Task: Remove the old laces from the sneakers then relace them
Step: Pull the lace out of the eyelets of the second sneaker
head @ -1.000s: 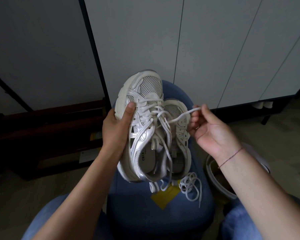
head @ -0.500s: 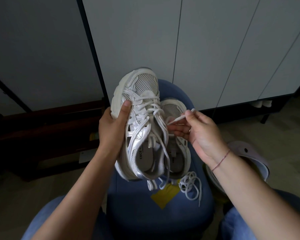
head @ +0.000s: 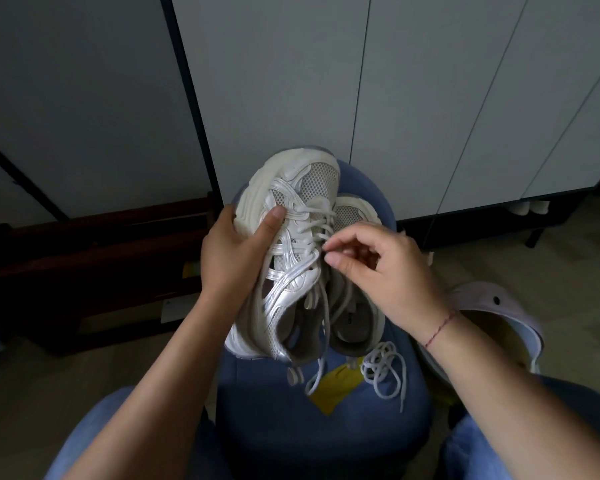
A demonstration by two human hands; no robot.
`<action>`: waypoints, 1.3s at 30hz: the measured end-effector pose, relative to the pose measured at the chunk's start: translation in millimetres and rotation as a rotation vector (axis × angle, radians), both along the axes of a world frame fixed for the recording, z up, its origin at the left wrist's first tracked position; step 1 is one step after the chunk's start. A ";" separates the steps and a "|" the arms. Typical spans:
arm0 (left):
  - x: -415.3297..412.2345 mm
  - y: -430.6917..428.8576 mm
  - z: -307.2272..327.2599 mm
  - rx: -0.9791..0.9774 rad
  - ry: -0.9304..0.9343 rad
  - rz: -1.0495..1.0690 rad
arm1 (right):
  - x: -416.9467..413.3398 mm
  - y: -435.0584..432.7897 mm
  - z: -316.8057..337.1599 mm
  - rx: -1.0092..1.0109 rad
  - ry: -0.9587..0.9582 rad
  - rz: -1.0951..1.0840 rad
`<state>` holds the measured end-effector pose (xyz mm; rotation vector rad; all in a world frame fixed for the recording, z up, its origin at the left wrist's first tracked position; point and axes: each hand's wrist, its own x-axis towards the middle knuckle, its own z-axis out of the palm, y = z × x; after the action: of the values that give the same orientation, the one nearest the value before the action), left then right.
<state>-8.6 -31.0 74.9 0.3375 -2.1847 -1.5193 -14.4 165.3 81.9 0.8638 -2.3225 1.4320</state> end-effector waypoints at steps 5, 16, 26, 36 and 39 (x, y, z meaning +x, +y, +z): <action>-0.5 1.0 1.1 -0.115 -0.036 -0.059 | -4.1 1.2 -3.5 0.031 0.005 0.088; -1.4 0.1 -0.2 -0.235 -0.092 -0.112 | -7.1 -1.0 -9.6 0.226 0.244 0.032; -2.5 0.7 -1.5 -0.234 -0.110 -0.119 | -4.7 -5.0 -10.1 0.354 0.453 -0.014; -0.2 5.2 -1.3 -0.154 -0.057 -0.108 | -7.7 -0.3 -10.5 -0.133 -0.238 0.186; -0.7 4.7 -3.2 -0.142 -0.032 -0.088 | -10.8 -1.9 -12.5 -0.235 -0.317 0.190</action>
<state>-9.4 -26.4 71.7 0.2230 -2.3456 -1.4024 -25.2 163.5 69.4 0.8605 -2.2665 2.0048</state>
